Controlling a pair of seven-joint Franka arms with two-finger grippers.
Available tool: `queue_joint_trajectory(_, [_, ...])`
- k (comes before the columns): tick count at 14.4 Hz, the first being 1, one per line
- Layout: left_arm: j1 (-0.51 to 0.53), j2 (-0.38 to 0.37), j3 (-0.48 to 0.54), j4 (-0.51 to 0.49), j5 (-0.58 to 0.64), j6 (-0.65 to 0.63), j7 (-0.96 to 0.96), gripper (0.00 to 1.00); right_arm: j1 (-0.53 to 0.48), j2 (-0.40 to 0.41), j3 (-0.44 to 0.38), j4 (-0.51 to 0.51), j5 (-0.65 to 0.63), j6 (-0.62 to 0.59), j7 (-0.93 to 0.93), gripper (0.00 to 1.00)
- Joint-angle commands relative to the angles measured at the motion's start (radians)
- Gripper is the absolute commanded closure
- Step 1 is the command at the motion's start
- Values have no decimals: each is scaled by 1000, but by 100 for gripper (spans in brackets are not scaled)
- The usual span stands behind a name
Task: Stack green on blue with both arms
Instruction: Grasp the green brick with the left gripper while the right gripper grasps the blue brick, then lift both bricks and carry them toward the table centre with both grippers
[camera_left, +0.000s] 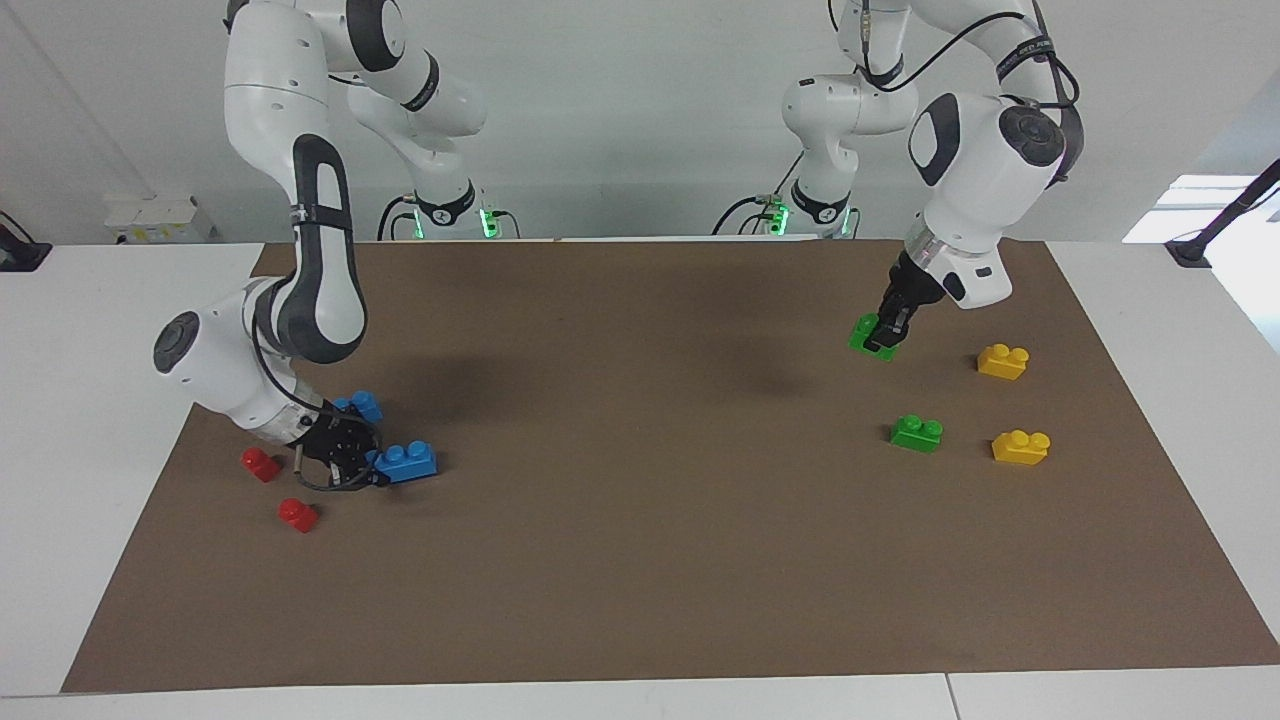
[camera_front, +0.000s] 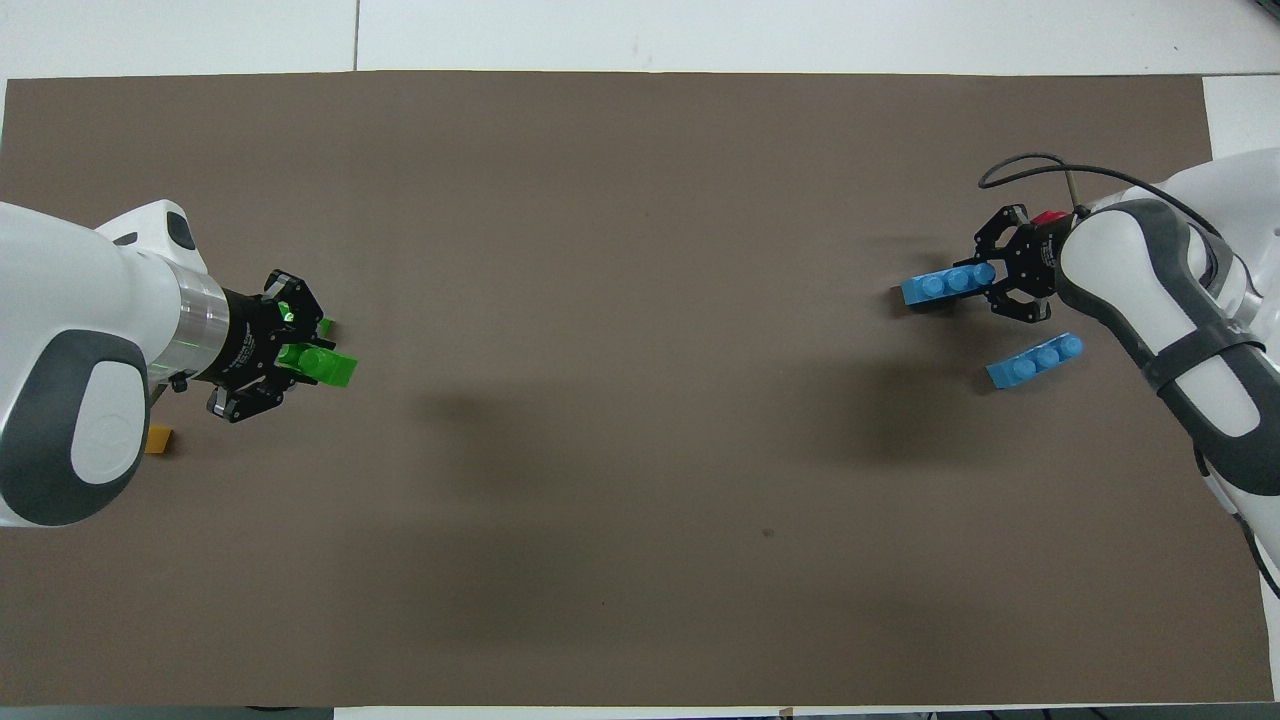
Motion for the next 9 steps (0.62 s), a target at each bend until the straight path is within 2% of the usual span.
queue_joint_trajectory(1, [-28, 9, -6, 7, -17, 48, -147, 100, 48, -13, 4, 80, 26, -60, 97, 100])
queue_joint_trajectory(4, [-46, 11, -6, 6, -17, 106, -261, 100, 145, -15, 4, 125, 26, -57, 238, 100])
queue_joint_trajectory(9, [-54, 12, -6, 6, -17, 118, -376, 100, 318, -21, 4, 116, 28, 4, 468, 100])
